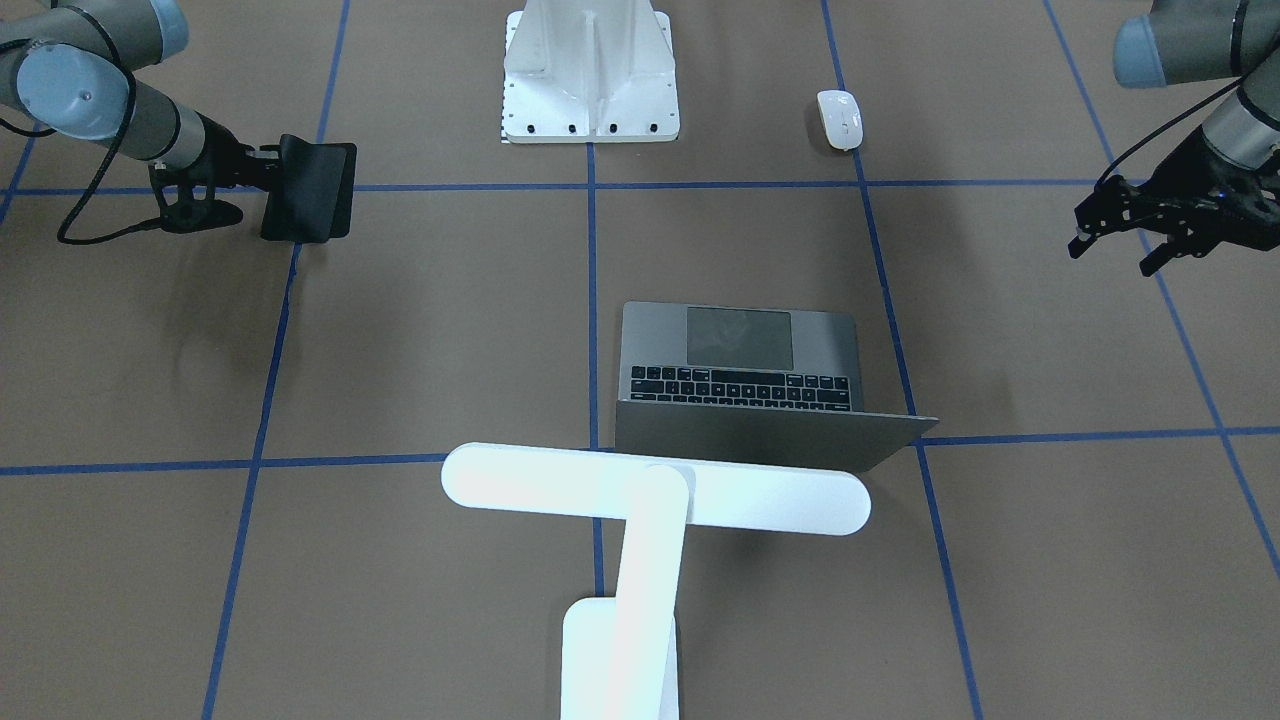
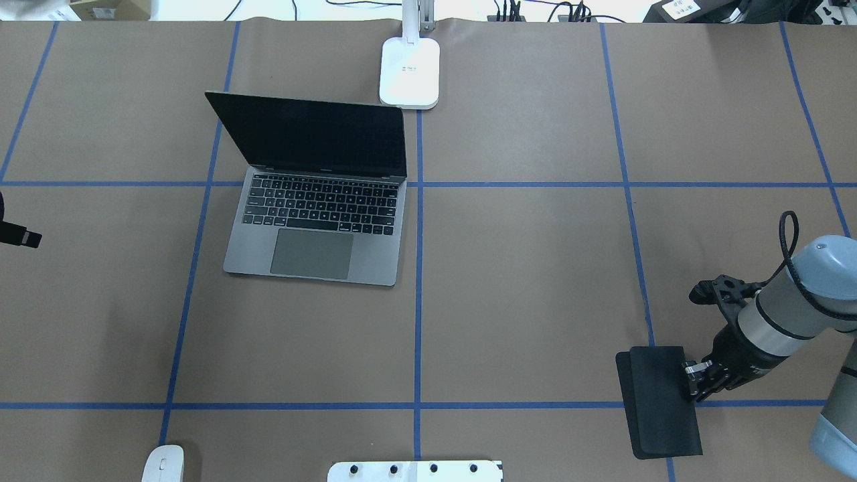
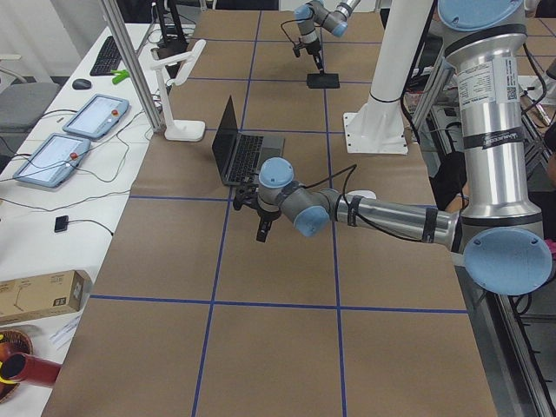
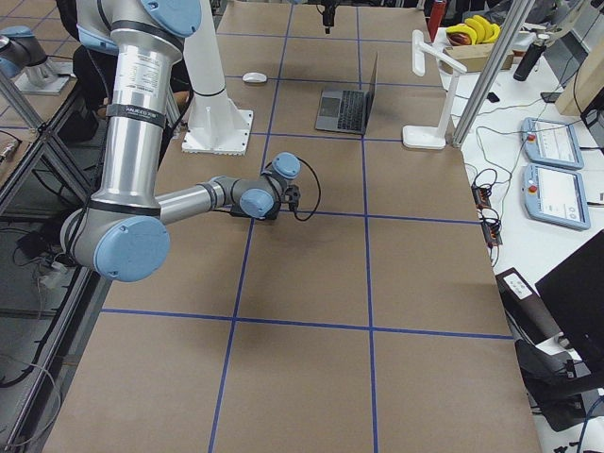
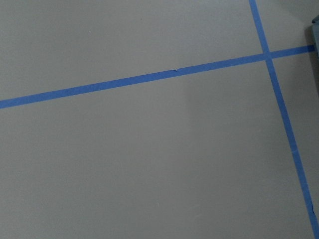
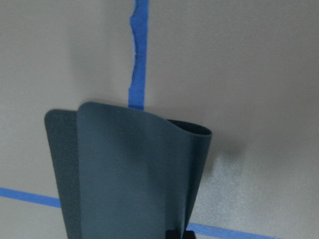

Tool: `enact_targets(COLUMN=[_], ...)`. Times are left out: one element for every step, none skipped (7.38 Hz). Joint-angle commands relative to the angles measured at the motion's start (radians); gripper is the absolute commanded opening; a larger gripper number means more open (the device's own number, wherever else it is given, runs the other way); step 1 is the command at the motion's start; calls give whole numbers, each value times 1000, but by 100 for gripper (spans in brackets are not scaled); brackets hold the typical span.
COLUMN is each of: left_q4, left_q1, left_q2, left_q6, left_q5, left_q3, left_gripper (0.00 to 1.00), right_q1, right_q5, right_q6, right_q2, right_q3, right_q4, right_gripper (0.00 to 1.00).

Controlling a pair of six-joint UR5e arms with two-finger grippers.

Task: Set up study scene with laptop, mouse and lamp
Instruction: 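Grasp the mouse pad edge with the right gripper and lift it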

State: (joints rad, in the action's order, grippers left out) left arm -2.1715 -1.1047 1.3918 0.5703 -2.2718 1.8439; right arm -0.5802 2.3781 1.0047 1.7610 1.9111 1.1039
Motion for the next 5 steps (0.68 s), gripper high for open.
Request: enact_targets(left_q4=[-1,-1,-1,-2,-13], left_q1=[-1,-1,-1,-1,-1], left_q2=[0,0,0,0,0], left_q6=[-1,-1,-3,-3,-1], left_q5=[0,0,0,0,0], left_q3=[0,-2,-2,-5,-8], left_gripper=[100,100,100,100,100], right_q1=[-6,-3,-3,-3,-4], right_q5=[0,-2,-2,-5,-3], right_q6=[3,3,3,3,3], right_q2=[0,2,2,2,0], right_q3=[-1,-4,-4,-4,-3], right_q4=[1,1,1,1,1], right_gripper=[10,10,10,9,9])
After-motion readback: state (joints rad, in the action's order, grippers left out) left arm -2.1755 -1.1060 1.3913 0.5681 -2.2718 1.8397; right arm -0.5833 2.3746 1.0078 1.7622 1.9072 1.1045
